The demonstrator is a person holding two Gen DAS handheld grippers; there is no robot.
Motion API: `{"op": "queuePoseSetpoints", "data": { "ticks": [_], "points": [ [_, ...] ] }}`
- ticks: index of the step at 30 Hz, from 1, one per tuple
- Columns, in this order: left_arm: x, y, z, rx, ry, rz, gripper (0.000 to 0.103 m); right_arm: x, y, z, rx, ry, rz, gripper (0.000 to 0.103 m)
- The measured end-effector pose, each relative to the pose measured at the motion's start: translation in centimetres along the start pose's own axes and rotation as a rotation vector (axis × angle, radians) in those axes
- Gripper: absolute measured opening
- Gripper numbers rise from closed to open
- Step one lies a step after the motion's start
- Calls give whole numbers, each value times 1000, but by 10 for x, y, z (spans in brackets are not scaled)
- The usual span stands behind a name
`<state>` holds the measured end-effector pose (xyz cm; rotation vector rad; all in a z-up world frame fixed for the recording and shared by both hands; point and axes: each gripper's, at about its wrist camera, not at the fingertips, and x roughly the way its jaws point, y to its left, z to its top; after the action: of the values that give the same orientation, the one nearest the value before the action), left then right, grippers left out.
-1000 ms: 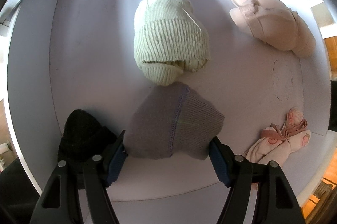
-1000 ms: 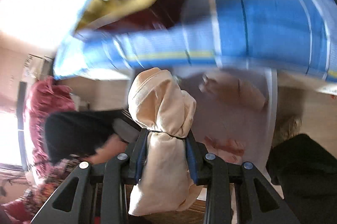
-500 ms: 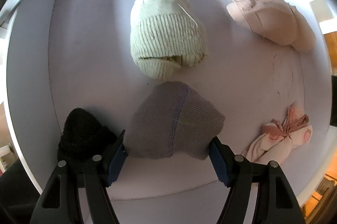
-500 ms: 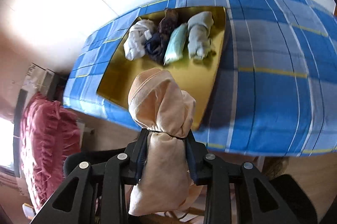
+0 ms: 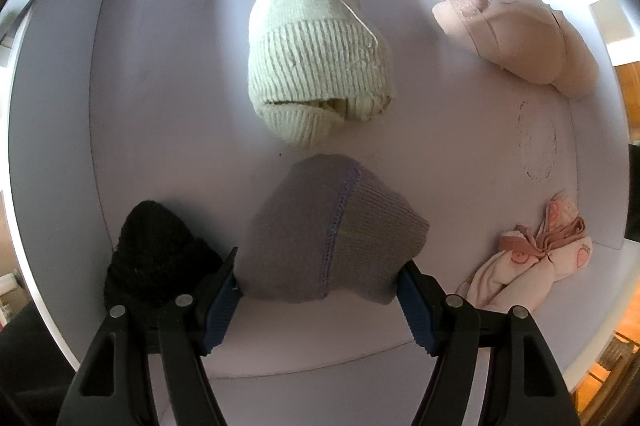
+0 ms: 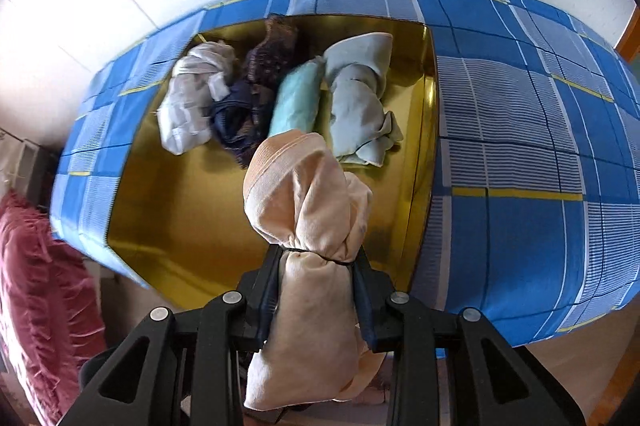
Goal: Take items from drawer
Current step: 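Carry the peach tied cloth into the red box and open the right gripper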
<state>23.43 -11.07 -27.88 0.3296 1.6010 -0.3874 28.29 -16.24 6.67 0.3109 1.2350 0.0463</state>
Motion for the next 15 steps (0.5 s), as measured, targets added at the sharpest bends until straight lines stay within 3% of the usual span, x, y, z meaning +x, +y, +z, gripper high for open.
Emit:
{"op": "queuePoseSetpoints", "data": {
  "ticks": [8, 15],
  "points": [
    [3, 3, 2, 0, 3, 2, 73, 18, 9, 2, -100, 5, -204, 35],
    [4, 4, 3, 0, 4, 3, 73, 23, 11, -6, -124, 9, -239, 37]
  ]
}}
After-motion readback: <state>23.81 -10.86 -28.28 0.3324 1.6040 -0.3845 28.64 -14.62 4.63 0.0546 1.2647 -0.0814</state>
